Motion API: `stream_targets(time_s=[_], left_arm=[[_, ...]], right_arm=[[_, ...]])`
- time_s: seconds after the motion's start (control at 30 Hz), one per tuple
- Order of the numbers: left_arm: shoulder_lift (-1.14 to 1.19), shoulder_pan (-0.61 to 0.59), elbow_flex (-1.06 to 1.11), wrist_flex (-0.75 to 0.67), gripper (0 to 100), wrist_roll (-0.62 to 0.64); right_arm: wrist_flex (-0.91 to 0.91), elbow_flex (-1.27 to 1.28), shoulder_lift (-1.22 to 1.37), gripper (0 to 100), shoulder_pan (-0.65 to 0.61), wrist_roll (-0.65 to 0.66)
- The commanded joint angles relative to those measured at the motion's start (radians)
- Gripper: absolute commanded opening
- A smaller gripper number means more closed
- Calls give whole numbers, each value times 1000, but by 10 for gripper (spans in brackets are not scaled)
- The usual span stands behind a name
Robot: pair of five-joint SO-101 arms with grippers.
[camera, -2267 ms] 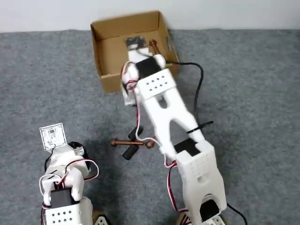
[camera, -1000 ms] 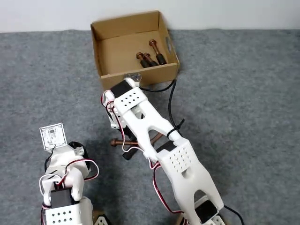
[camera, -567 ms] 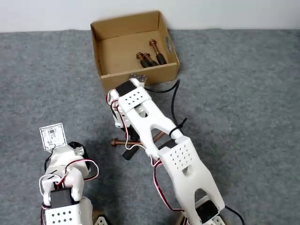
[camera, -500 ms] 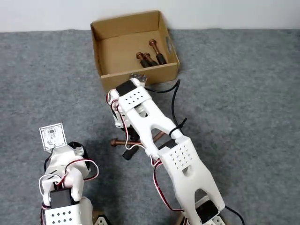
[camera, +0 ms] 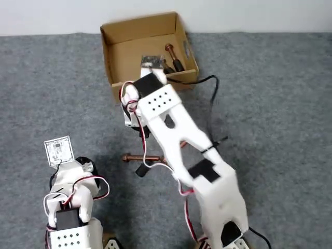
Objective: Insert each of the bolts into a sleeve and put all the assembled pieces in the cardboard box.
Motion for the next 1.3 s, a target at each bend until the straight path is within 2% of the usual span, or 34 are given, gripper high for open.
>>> stream_targets(time_s=[0.0, 0.23, 0.37, 0.57, 0.87, 1.03, 1.27], left_arm=[[-5, 38, -5, -26, 5, 3], [-6, 49, -82, -21, 5, 5], [5, 52, -197, 51, 5, 9], [5, 52, -308, 203, 5, 9], [28, 106, -363, 239, 5, 6], [262, 161, -506, 244, 5, 41], [692, 324, -751, 387, 5, 160]], right_arm=[[42, 114, -251, 8, 22, 17], [39, 470, -657, 8, 107, 18], [39, 660, -865, 8, 193, 23], [38, 925, -1132, 8, 326, 100], [-35, 1191, -1489, 8, 536, 239], [-22, 1234, -1606, 8, 616, 245], [-27, 1321, -1682, 8, 673, 239]])
